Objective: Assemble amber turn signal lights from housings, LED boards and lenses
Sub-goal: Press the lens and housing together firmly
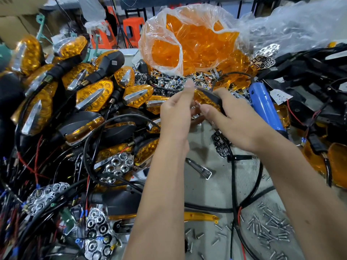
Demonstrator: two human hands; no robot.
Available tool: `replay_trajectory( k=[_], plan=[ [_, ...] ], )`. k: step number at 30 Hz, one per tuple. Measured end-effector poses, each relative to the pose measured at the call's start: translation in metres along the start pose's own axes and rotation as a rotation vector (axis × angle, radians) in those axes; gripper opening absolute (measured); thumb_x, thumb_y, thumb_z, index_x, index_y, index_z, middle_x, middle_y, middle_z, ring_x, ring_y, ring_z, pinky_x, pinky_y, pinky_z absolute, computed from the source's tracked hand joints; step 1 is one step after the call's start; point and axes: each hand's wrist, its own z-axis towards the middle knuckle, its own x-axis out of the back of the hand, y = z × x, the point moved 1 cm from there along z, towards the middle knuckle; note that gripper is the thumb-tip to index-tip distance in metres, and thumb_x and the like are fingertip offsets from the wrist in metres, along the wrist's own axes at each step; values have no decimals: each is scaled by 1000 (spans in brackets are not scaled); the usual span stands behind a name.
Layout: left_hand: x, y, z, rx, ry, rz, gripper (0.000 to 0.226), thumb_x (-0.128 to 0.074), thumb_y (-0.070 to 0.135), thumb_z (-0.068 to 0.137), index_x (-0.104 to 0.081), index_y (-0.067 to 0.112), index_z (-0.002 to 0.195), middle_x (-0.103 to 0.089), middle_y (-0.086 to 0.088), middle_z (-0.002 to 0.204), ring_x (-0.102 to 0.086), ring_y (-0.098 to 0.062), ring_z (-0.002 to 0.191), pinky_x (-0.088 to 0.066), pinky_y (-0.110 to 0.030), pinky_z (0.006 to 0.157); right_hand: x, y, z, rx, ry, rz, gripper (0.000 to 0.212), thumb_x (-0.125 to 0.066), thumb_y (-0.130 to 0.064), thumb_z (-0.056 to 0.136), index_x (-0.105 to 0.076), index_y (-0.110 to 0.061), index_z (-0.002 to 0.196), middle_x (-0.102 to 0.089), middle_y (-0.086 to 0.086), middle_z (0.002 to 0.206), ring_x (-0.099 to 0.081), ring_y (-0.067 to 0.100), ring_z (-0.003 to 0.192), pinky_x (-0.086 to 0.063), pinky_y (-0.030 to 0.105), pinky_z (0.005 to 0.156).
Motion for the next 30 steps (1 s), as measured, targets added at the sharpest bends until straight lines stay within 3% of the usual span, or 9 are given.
replay_trajectory(
  k=[3,6,9,13,17,23,25,27,30],
  plan=[
    [3,0,1,32,-112,-129,21,-66,33,100,-77,17,95,-72,0,76,-69,-13,65,-61,-34,66,8,3,-1,19,-23,10,33,-52,-48,103,-40,-29,128,-68,0,92,-66,23,82,-53,49,78],
    [4,1,1,66,-101,-212,25,-66,17,100,-73,3,119,-72,-9,91,-67,-16,68,-57,-27,59,6,2,-3,79,-6,-61,34,-57,-45,102,-39,-29,126,-58,-9,86,-59,15,73,-47,43,67],
    [7,1,1,116,-118,-230,22,-63,13,101,-73,1,116,-71,-12,89,-62,-15,65,-57,-24,58,2,0,-2,96,55,-198,44,-57,-53,97,-39,-25,126,-51,-16,83,-53,10,70,-39,37,65],
    [9,-2,1,149,-145,-220,17,-59,11,103,-73,1,106,-73,-9,81,-67,-17,69,-62,-31,64,-2,-5,-3,81,92,-343,49,-45,-64,93,-40,-23,120,-50,-12,83,-58,23,75,-40,38,63],
    [8,-7,4,142,-145,-139,24,-62,17,102,-74,0,115,-74,-14,91,-70,-26,85,-63,-48,85,-3,-8,-3,73,102,-394,50,-38,-62,95,-42,-21,122,-50,-2,108,-59,29,87,-48,42,71],
    [3,-9,3,1,-175,-134,17,-73,22,95,-81,19,110,-73,6,80,-62,-4,65,-55,-26,64,5,-9,-4,29,46,103,30,-47,-37,108,-62,-16,122,-64,0,107,-60,20,98,-50,53,90],
    [3,-9,3,-38,-172,-115,17,-74,18,93,-81,17,109,-73,5,81,-62,-3,62,-53,-22,60,5,-11,-4,-14,2,272,27,-45,-29,109,-63,-20,125,-67,-6,108,-63,7,101,-53,42,91],
    [0,-8,1,-86,-149,-100,13,-77,14,90,-81,11,103,-76,-1,82,-66,-6,63,-53,-20,57,2,-15,-4,-93,88,379,26,-40,-28,105,-65,-25,112,-64,-7,97,-60,-7,89,-52,27,79],
    [-5,-5,-4,-197,-177,-58,7,-81,9,85,-82,10,92,-79,-7,82,-70,-11,69,-53,-19,59,-3,-17,0,-304,326,374,35,-38,-40,102,-58,-22,79,-57,-4,77,-59,14,78,-47,38,73]
  ],
)
